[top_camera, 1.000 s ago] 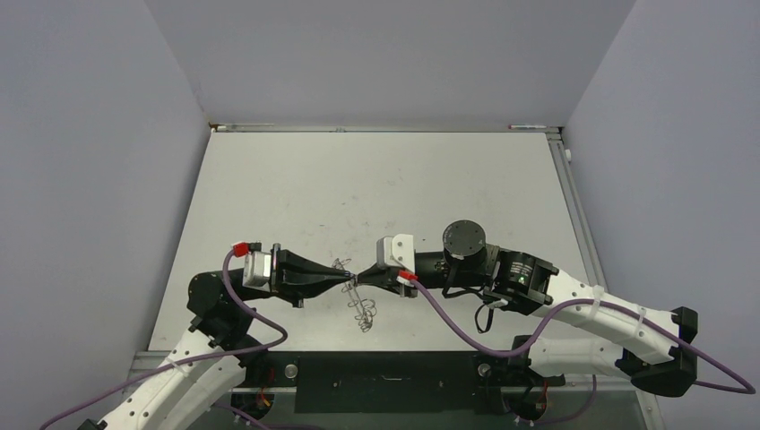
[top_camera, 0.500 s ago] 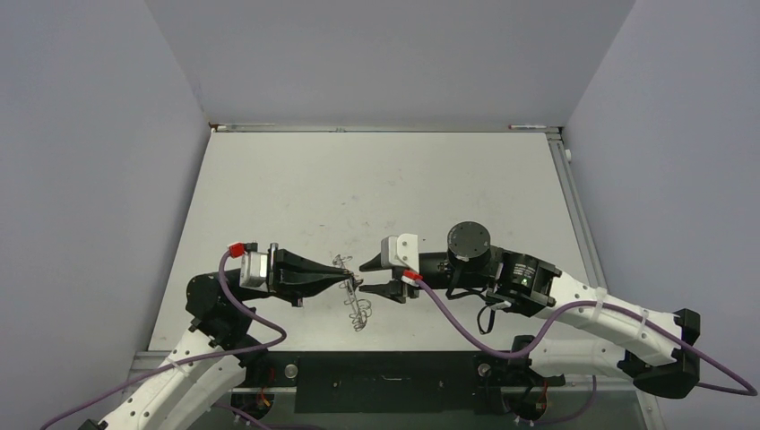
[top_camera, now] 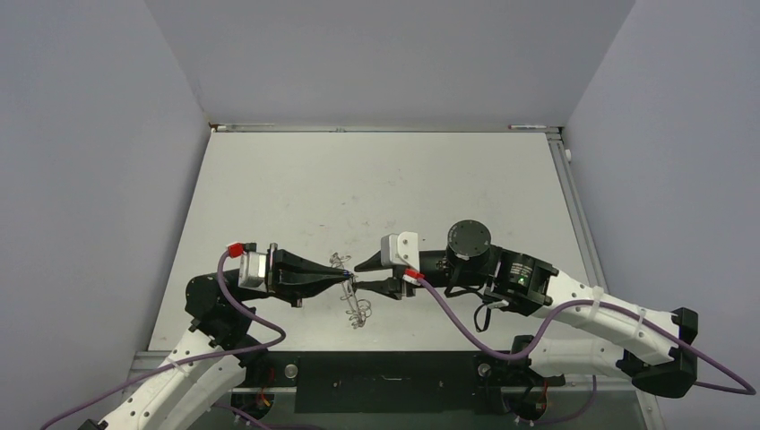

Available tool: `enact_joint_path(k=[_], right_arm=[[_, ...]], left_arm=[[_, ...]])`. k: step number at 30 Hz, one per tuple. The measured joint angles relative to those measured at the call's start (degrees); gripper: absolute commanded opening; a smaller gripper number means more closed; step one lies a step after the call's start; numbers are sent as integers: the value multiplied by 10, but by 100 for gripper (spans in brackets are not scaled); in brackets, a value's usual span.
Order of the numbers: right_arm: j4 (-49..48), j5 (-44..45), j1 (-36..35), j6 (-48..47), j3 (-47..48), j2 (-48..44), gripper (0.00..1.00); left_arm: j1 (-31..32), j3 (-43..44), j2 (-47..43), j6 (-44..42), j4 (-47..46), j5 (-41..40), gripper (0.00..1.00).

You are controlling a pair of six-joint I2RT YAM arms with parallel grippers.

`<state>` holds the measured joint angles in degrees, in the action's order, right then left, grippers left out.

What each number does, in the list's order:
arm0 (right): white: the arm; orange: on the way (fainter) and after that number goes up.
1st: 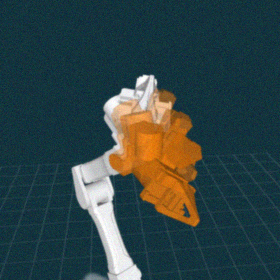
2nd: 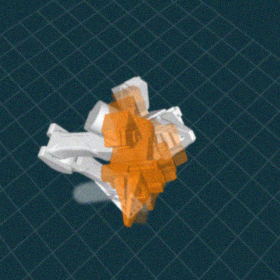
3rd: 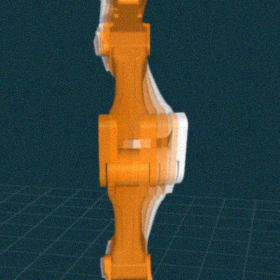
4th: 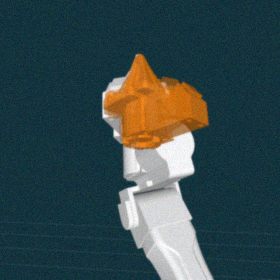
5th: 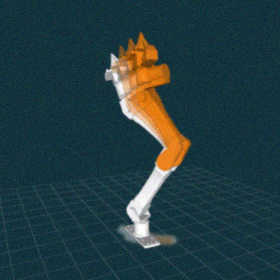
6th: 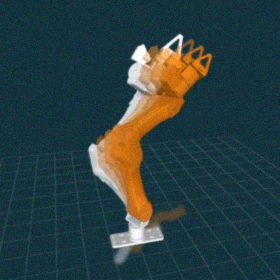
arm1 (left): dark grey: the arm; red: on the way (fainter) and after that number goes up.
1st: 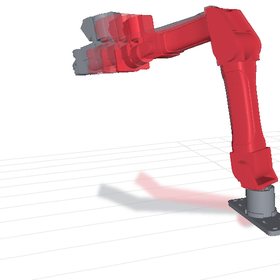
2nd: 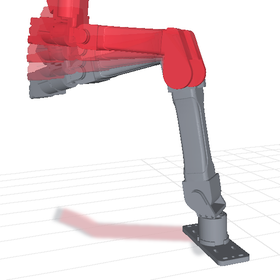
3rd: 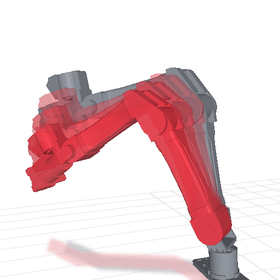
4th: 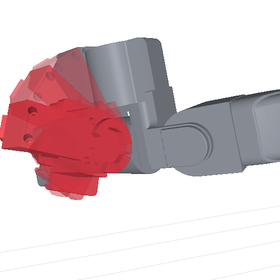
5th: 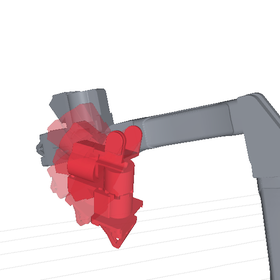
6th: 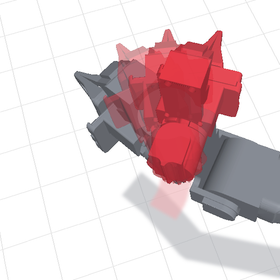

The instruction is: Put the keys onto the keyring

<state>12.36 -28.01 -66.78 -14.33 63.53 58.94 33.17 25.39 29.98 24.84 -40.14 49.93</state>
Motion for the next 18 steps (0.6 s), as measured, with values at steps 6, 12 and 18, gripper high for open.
enact_joint_path(k=[6,12,18], right_arm=[[-7,-9,0,0,0,14,23],[-15,-10,1,0,0,19,18],[-20,-12,2,-1,0,21,5]], left_arm=[[0,0,0,0,0,0,0],[0,-1,1,1,0,0,0],[-1,-3,1,2,-4,0,0]])
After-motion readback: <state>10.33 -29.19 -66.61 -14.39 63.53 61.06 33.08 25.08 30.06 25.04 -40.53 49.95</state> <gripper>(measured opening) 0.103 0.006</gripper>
